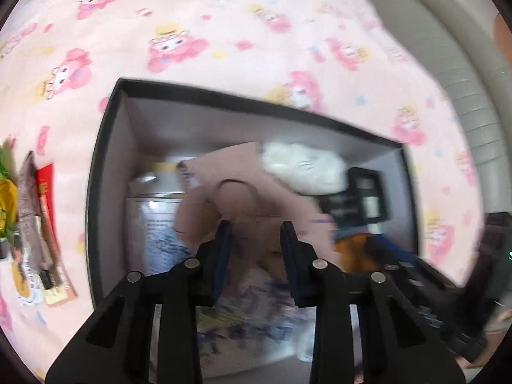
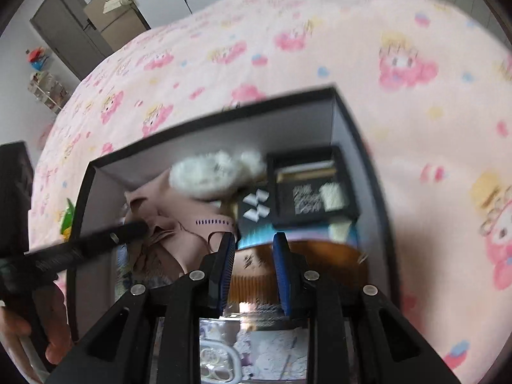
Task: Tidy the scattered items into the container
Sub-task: 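Release the cloth inside the box by opening the left gripper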
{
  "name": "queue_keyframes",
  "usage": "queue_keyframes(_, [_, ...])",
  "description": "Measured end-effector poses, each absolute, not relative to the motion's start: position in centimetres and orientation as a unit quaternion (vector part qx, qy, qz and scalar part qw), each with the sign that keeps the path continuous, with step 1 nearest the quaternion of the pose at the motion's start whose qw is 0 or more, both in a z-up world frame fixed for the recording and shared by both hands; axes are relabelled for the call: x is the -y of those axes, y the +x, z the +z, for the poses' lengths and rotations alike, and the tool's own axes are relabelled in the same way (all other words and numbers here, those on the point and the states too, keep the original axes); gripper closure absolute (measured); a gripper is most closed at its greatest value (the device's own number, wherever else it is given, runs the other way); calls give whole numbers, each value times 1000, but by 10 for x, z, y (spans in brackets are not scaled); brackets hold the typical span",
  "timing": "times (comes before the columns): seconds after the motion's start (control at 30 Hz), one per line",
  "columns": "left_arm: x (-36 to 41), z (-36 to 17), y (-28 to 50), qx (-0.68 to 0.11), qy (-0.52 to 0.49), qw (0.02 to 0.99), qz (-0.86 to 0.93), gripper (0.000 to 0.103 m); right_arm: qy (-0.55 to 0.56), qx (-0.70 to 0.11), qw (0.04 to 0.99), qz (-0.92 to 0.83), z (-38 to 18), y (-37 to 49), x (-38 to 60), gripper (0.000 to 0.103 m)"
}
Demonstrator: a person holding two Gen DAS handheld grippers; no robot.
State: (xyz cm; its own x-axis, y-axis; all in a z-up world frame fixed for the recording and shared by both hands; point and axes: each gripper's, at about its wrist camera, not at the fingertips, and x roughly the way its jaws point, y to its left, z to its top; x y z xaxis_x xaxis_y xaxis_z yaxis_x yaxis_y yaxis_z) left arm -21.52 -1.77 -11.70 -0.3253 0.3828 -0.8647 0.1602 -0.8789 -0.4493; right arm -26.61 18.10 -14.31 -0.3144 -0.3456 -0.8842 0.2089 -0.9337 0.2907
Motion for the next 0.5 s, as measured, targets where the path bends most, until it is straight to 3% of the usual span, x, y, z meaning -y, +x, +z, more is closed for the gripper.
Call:
queue_keyframes(0.17, [-33,-112,-214,209,-596,183,753,73,517,55,159,-839,-122,-266,-187,82])
queue_keyframes(0.23, [-35,-121,-211,194,-611,186,745,73,514,47,155,-843,-121,-265,-189,82])
queue_keyframes(0.33, [-34,-139,-222,174,-628,137,746,73,528,45,163,-832,-130,-268,-186,82])
queue_keyframes(0.5, [9,-126,-226,171,-605,39,776,73,547,37,198,-812,-140,-266,-166,82])
